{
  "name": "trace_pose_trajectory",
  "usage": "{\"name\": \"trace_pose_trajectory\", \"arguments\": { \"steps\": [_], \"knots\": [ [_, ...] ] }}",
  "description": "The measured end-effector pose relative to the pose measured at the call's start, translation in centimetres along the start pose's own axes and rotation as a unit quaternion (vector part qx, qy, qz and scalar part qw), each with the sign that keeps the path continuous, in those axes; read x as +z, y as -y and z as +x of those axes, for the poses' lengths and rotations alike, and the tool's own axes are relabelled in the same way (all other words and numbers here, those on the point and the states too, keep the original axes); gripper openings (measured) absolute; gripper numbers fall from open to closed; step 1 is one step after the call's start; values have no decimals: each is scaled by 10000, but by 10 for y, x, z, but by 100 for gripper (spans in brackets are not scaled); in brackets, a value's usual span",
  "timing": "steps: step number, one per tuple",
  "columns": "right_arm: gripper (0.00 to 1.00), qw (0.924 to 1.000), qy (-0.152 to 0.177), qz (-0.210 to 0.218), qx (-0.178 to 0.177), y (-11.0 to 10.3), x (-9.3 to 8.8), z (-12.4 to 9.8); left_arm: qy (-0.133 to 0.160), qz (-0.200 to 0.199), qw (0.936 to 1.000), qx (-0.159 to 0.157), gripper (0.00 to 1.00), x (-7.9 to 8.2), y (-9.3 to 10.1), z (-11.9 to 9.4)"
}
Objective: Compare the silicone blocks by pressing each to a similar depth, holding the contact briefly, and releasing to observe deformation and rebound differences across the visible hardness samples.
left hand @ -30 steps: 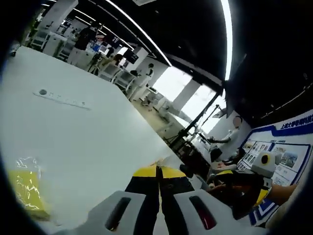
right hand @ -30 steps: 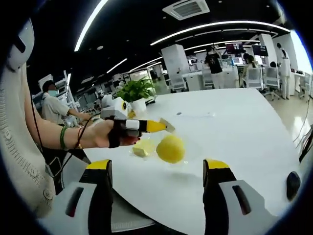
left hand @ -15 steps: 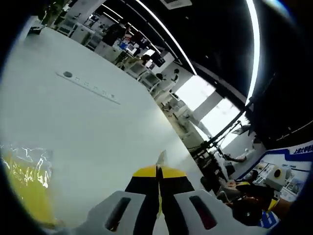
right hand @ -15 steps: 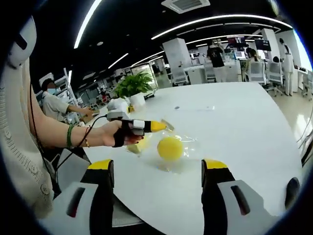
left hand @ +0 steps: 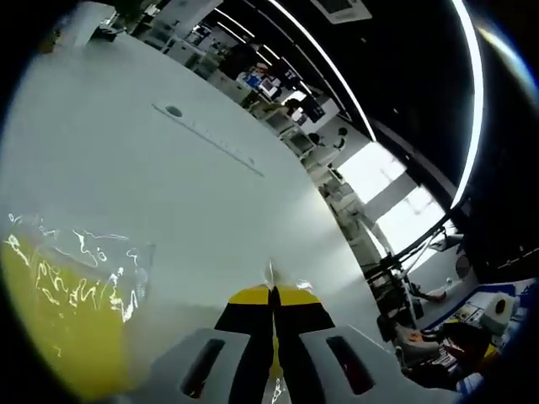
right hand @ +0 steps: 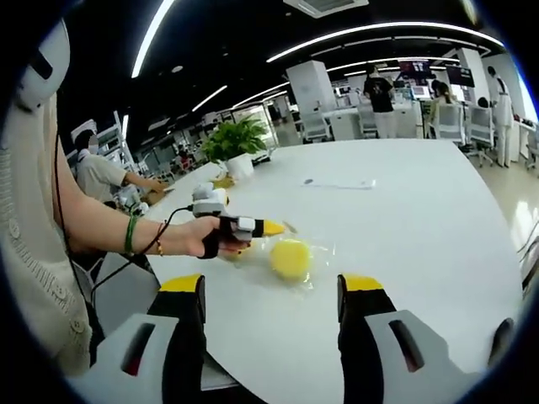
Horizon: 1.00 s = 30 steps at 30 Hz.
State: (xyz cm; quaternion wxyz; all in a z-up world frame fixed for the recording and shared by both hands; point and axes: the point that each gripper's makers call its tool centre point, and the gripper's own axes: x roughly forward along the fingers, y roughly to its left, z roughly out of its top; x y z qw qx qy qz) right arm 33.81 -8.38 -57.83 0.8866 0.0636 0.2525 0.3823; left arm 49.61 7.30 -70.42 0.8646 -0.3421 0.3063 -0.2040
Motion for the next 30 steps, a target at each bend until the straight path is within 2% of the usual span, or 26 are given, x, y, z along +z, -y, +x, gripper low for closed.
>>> {"name": "trace_pose_trajectory", "arguments": {
  "steps": [4,7,17,19,21,24,27,30],
  "knots": [
    [59,10000,-18,-5,29,-3,1,3,-108,-7,9996,266,0,-5,-15,2],
    [59,10000,-43,-15,54,-4,0,3,-146,-7,9993,331,0,-7,-23,3],
    [59,9999,-71,-45,70,-9,-1,1,-136,-51,9991,399,2,-8,-22,1],
    [59,9999,-77,-53,82,-10,-2,0,-198,170,9987,442,9,-9,-20,-1],
    [59,9999,-75,-62,92,-11,-3,-1,-301,644,9961,521,15,-11,-19,-4],
    [59,9999,-62,-67,115,-15,-3,-2,-385,1075,9919,564,17,-9,-15,-7],
    [59,9998,-66,-101,132,-19,-3,-3,-430,1607,9837,683,23,-6,-13,-13],
    [59,9998,-45,-147,128,-24,-3,-6,-565,2183,9717,699,26,-5,-8,-20]
  ]
}}
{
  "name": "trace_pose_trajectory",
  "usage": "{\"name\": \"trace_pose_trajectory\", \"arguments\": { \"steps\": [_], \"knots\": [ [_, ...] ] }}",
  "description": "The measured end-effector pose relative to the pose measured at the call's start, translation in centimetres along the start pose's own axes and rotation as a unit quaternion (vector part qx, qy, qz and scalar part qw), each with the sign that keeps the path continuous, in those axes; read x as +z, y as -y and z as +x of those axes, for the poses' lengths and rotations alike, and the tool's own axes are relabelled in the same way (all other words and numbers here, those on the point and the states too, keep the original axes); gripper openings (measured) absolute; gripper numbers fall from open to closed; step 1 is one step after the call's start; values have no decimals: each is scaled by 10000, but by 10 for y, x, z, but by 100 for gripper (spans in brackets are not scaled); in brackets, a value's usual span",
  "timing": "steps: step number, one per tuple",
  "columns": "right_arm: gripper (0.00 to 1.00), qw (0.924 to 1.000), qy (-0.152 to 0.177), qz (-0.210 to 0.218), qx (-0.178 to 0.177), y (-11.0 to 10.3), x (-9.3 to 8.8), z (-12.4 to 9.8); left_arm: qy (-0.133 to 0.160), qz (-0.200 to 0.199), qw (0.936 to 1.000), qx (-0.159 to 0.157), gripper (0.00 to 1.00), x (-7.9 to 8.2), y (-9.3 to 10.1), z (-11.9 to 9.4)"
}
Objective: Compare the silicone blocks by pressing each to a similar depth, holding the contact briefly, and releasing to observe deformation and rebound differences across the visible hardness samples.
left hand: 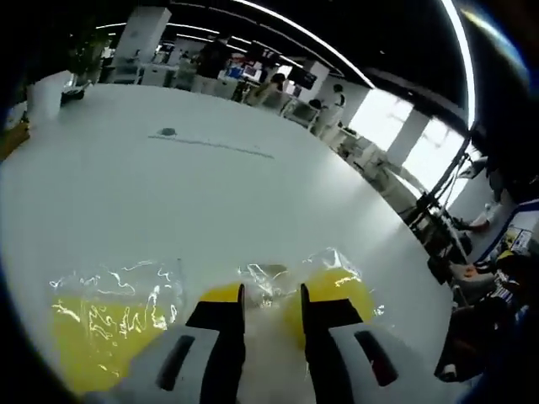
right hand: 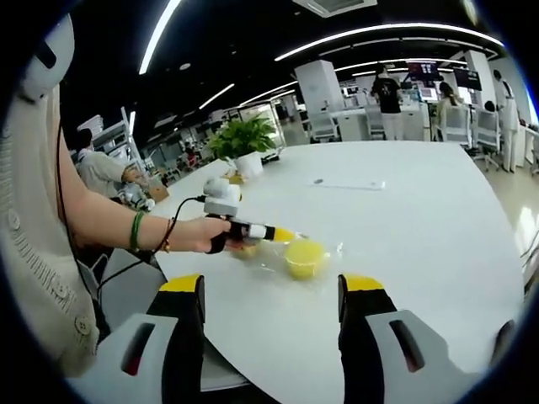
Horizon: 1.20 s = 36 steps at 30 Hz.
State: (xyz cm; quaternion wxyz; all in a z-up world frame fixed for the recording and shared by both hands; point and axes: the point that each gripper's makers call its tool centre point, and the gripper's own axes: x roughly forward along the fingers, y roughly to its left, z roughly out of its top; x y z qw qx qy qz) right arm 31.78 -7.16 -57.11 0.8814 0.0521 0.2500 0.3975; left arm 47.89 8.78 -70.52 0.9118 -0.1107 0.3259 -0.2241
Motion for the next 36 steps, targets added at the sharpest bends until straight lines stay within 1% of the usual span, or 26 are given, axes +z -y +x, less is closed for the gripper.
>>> {"name": "trace_pose_trajectory", "arguments": {
  "steps": [1,2,3,5,7,9,11,13,14,16,17,18,22,24,25,26,27,29,31,33,35,36],
  "knots": [
    [59,10000,26,22,5,-1,1,-1,35,122,9999,-42,25,2,3,-2],
    [59,9999,109,103,31,-3,3,-2,-22,253,9996,-102,25,2,6,-5],
    [60,9996,201,213,51,-6,6,-3,-67,477,9988,-92,25,3,7,-9],
    [60,9995,258,185,18,-10,8,-5,-76,980,9951,-64,26,5,9,-17],
    [60,9996,261,128,-9,-14,8,-5,-129,1281,9916,-105,27,5,13,-26],
    [61,9996,275,83,0,-21,8,-4,-129,1458,9891,-165,29,5,17,-37],
    [61,9996,274,45,17,-29,8,-3,-75,1533,9879,-199,28,7,19,-47],
    [61,9995,305,0,26,-38,9,-1,11,1612,9867,-206,28,10,20,-63],
    [61,9994,339,-16,32,-44,9,1,75,1644,9861,-230,28,12,20,-74],
    [61,9992,385,-30,39,-53,10,6,144,1628,9862,-280,29,14,20,-89],
    [61,9992,394,-37,40,-55,10,7,204,1562,9869,-348,29,15,20,-97],
    [61,9992,406,-59,35,-60,10,11,283,1388,9890,-420,31,16,20,-109],
    [62,9990,419,-112,109,-82,10,25,378,1407,9883,-452,33,14,11,-148],
    [62,9990,347,-247,125,-90,7,31,535,1378,9879,-479,36,16,5,-175],
    [64,9991,294,-298,112,-93,6,34,585,1346,9880,-481,36,17,1,-185],
    [66,9991,250,-329,99,-95,4,37,651,1355,9873,-506,37,17,-3,-199],
    [67,9991,218,-333,115,-99,3,40,680,1356,9872,-502,38,17,-5,-204],
    [69,9992,214,-310,129,-108,2,48,819,1387,9860,-426,40,16,-18,-231],
    [69,9992,235,-314,127,-114,3,52,908,1316,9863,-406,43,14,-29,-251],
    [71,9991,261,-306,130,-120,3,56,944,1230,9871,-412,46,11,-36,-262],
    [72,9991,374,55,207,-128,6,60,1004,1241,9867,-313,50,5,-50,-280],
    [73,9986,476,111,201,-129,10,60,1025,1202,9870,-303,52,4,-53,-286]
  ]
}}
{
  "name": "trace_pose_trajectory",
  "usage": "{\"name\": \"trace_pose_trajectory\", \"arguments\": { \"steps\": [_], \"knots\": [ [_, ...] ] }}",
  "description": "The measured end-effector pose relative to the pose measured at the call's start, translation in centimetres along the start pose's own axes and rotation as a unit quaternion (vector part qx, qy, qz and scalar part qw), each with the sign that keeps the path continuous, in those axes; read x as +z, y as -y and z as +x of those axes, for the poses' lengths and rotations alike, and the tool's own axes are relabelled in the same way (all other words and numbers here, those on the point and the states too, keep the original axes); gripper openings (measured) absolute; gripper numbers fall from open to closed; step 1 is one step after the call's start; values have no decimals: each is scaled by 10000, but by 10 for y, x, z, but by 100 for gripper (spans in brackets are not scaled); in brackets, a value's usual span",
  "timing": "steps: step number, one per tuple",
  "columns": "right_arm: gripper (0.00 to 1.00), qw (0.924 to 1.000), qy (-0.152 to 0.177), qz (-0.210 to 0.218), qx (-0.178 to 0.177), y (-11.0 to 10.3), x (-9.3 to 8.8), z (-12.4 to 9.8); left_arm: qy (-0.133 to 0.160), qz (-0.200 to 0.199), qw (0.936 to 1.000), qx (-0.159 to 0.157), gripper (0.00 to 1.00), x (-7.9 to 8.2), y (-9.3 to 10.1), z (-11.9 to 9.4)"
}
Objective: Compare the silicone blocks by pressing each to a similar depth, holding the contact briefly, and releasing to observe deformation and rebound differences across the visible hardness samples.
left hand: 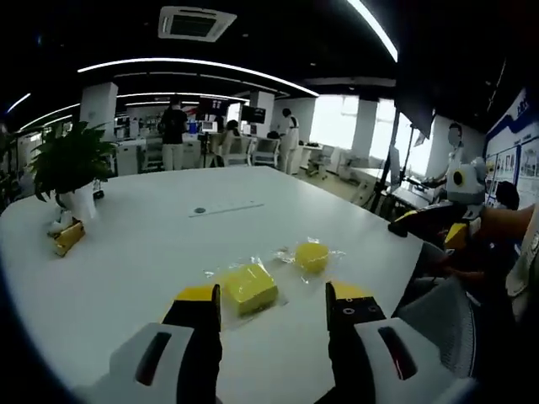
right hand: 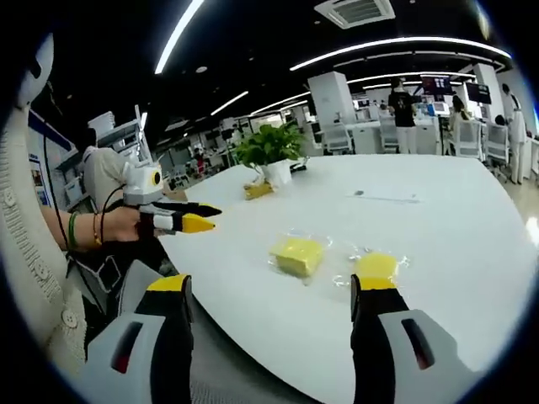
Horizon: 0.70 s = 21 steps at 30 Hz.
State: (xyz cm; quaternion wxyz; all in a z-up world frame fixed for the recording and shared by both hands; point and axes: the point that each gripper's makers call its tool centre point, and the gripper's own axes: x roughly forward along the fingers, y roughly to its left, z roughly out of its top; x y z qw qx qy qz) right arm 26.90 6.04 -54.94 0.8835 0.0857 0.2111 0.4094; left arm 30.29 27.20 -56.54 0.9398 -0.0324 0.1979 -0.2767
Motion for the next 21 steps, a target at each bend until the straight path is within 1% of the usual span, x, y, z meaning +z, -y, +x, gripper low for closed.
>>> {"name": "trace_pose_trajectory", "arguments": {
  "steps": [2,4,5,6,7,9,13,16,17,19,21],
  "knots": [
    [74,9995,280,-101,-67,-3,9,0,111,-121,9999,28,56,-1,-5,-14],
    [76,9993,329,-136,-109,-6,10,-2,146,-144,9998,11,60,-2,-7,-26],
    [77,9992,347,-151,-108,-6,10,-2,140,-133,9998,8,59,-3,-6,-31],
    [78,9990,389,-182,-112,-7,10,-3,139,14,9999,21,59,-4,-6,-38],
    [79,9989,401,-202,-116,-8,10,-4,175,76,9998,-7,60,-4,-5,-44],
    [81,9988,424,-168,-157,-8,8,-7,236,57,9997,-89,63,-3,-2,-53],
    [84,9988,414,-118,-237,-6,-1,-15,407,-27,9989,-212,72,-2,3,-64],
    [84,9987,362,-109,-330,-2,-8,-23,501,-102,9984,-249,81,0,6,-68],
    [85,9988,292,-96,-389,3,-12,-30,519,-117,9983,-251,84,-1,9,-69],
    [83,9984,332,-21,-462,10,-12,-37,552,-124,9982,-212,84,-1,11,-70],
    [83,9977,471,47,-483,15,-8,-45,561,-146,9982,-156,82,-2,10,-70]
  ]
}}
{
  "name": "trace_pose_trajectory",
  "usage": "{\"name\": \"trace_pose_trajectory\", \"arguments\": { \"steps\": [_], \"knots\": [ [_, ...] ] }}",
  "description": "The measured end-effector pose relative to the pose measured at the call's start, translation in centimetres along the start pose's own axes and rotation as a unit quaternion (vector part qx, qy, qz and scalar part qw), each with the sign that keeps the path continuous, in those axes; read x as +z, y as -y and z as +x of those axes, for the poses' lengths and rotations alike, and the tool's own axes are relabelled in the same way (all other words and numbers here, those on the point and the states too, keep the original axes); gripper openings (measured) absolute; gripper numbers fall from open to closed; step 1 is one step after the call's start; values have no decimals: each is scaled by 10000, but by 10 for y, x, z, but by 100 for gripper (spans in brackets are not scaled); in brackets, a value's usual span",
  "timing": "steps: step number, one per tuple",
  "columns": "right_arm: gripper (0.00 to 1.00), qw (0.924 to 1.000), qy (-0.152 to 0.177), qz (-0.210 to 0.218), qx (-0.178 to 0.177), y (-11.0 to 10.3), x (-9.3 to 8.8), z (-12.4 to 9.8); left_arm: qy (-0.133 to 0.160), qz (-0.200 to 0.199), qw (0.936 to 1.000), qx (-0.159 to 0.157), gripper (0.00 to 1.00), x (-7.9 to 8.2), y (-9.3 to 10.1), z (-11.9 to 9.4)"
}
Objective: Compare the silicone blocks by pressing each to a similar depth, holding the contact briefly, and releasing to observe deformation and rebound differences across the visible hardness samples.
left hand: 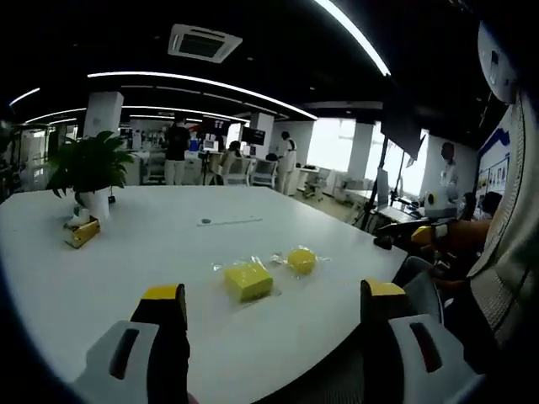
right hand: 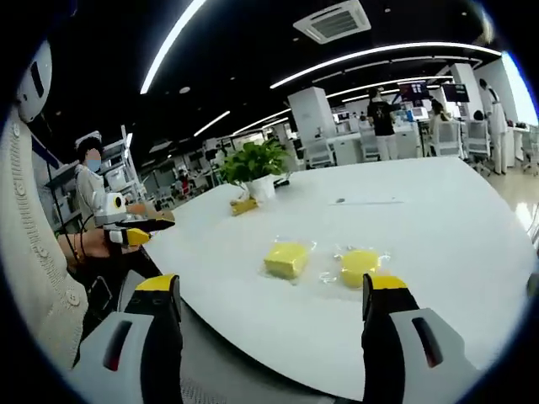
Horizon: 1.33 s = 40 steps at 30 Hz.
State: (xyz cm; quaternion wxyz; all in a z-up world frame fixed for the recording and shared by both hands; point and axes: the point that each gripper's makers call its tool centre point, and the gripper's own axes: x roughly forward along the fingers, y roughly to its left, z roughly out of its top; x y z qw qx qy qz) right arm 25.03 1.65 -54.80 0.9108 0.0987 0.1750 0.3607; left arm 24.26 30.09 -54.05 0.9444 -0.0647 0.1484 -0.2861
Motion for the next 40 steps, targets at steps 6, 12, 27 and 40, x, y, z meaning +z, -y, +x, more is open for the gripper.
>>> {"name": "trace_pose_trajectory", "arguments": {
  "steps": [6,12,27,40],
  "knots": [
    [88,9999,-51,2,-120,16,1,-12,75,-431,9989,148,81,-2,0,5],
    [91,9998,1,140,-125,20,2,-15,120,-620,9975,309,82,0,-1,12],
    [88,9997,141,158,-109,26,7,-7,-23,-306,9995,91,82,15,11,29],
    [84,9999,38,80,59,20,3,-1,41,-365,9989,280,79,15,4,23]
  ]
}}
